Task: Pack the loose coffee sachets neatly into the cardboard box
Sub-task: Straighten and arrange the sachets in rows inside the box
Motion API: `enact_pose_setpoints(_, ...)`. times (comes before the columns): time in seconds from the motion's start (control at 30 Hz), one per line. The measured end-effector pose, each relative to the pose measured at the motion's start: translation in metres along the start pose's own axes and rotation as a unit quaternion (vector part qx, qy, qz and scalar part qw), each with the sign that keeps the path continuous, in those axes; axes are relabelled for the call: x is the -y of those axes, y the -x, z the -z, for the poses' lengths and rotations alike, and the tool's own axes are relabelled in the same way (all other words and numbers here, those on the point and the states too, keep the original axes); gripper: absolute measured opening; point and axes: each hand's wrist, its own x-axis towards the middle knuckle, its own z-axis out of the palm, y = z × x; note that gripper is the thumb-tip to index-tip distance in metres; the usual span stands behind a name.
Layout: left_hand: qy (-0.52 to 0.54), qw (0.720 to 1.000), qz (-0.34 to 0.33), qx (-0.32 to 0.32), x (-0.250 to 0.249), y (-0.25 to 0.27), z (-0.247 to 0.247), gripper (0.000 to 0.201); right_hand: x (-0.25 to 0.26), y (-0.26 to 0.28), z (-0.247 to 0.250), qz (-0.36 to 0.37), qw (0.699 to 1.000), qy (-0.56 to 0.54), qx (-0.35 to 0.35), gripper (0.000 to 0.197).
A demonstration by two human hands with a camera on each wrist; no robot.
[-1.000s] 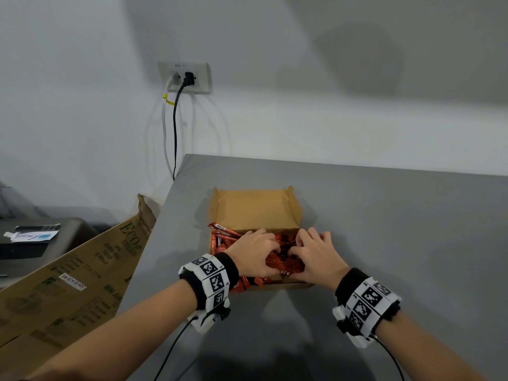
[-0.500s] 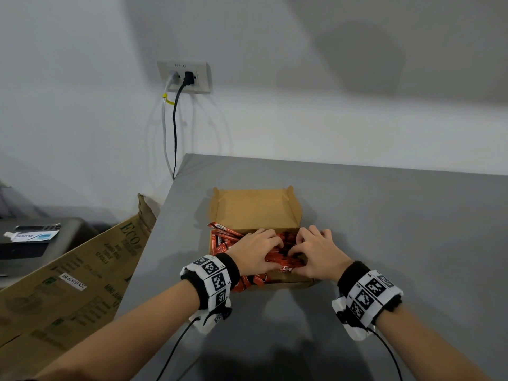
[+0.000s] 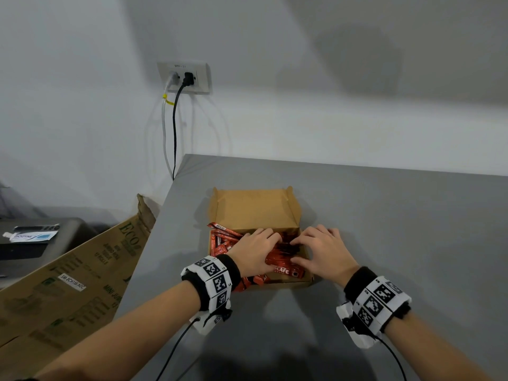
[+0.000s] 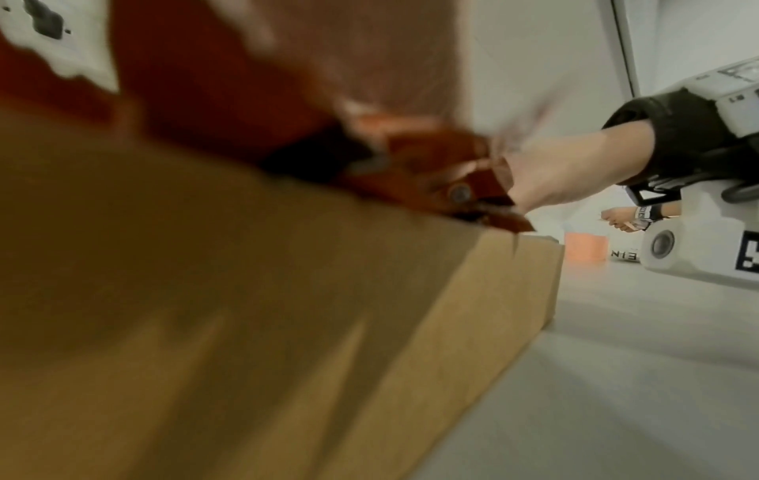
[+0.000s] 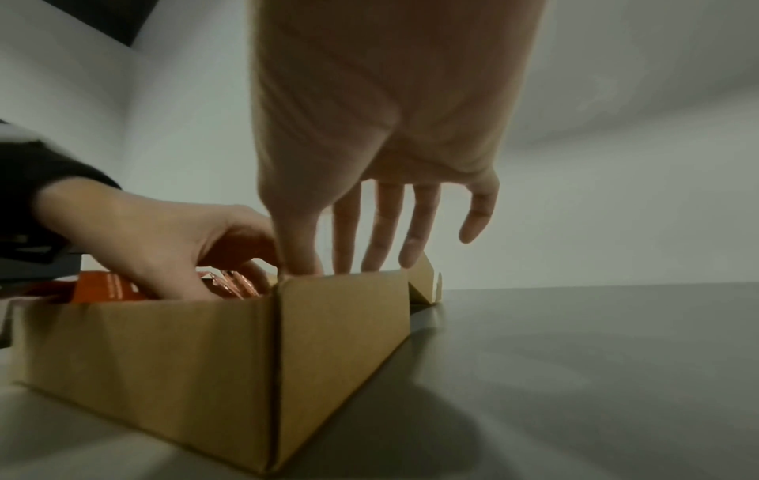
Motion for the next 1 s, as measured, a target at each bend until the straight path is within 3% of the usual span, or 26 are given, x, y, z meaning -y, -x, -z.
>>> enact_pose_setpoints(0.1,-0.002,1.000,0.003,-0.001,0.000,-0.001,0.001,0.058,0.003,-0.006,-0.001,0.004,0.999,0.031,-0.042,0.026)
enact_pose_setpoints(0.27,-0.024,1.000,0.009,0.010,0.000,0.000,0.001,0.058,0.015,-0.018,0.002,0.022,0.995,0.092,0.025,0.032)
enact_pose_setpoints(0.43,-0.019,1.000,0.010,0.003,0.002,0.000,0.000,0.060,0.019,-0.026,0.002,0.037,0.993,0.103,0.052,0.023)
enact_pose_setpoints(0.7,-0.003,1.000,0.013,0.027,0.003,-0.002,0.002,0.064,0.011,-0.030,0.003,0.004,0.997,0.028,0.066,0.023)
enact_pose_setpoints(0.87,-0.001,0.999,0.018,0.040,0.003,-0.003,0.002,0.065,0.011,-0.029,0.001,0.009,0.998,0.041,0.052,0.027)
enact_pose_setpoints(1.0,0.004,0.998,0.030,0.054,0.003,-0.004,0.003,0.063,0.008,-0.021,0.004,0.012,1.000,0.013,-0.003,0.030)
